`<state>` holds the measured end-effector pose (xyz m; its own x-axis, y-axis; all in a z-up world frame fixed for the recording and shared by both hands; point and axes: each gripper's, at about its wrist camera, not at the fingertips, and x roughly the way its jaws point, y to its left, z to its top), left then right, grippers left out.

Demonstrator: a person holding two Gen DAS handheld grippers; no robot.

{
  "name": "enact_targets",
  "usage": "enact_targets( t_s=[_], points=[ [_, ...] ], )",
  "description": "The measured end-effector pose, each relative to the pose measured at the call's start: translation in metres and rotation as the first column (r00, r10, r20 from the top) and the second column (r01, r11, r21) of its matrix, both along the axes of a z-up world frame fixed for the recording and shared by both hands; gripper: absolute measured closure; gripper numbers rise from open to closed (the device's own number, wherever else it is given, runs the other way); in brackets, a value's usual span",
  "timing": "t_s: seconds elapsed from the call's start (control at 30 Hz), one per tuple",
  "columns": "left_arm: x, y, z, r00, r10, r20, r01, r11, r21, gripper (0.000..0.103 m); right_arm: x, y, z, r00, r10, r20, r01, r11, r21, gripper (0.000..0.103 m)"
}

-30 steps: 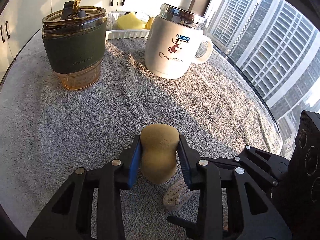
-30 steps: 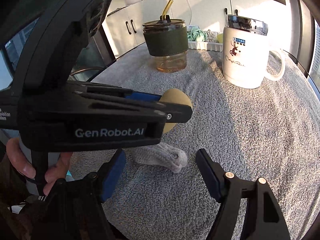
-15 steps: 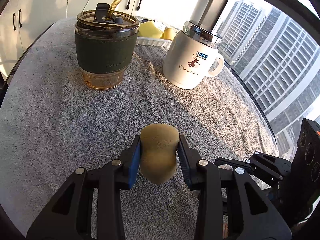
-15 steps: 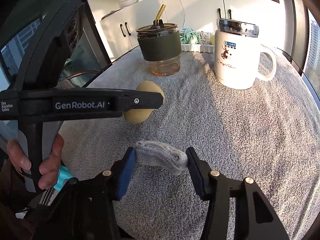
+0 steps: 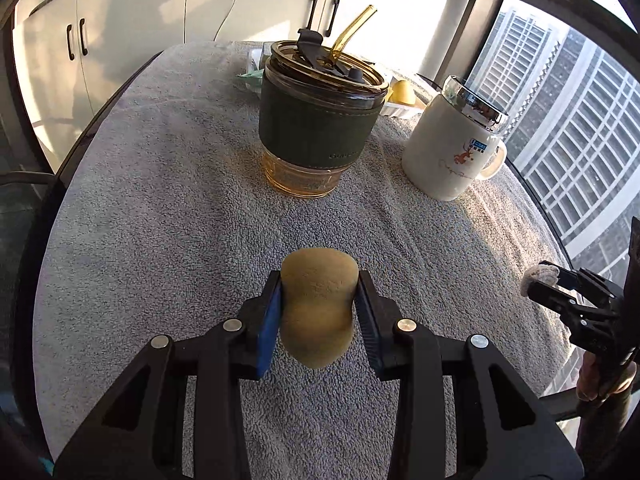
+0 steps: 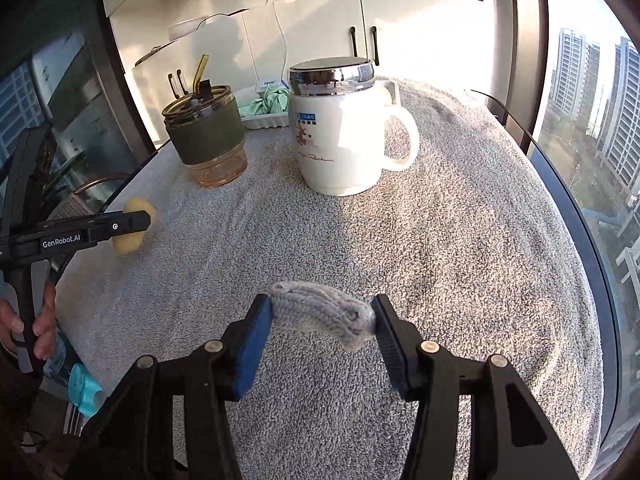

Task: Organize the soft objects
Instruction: 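Carry the egg sponge and knitted item with both grippers over the tray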

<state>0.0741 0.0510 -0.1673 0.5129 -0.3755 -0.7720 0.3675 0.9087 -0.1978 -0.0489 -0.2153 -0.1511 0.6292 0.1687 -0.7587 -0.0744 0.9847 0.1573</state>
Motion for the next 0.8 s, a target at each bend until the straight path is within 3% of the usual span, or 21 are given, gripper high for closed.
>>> enact_targets(
  t_s=[0.43, 0.8],
  points=[
    [0.039, 0.044, -0.002, 0.993, 0.122, -0.004, -0.122, 0.992, 0.016, 0.070, 0.028, -0.076, 0.006, 0.984, -0.179, -0.010, 0.178, 0.983, -0.031, 0.048],
    [0.090, 0.062, -0.002, 0.983, 0.183, -0.002, -0.183, 0.983, 0.028, 0.069, 0.078, -0.115, 0.002, 0.969, -0.247, -0.027, 0.247, 0.969, -0.022, 0.048]
  ],
)
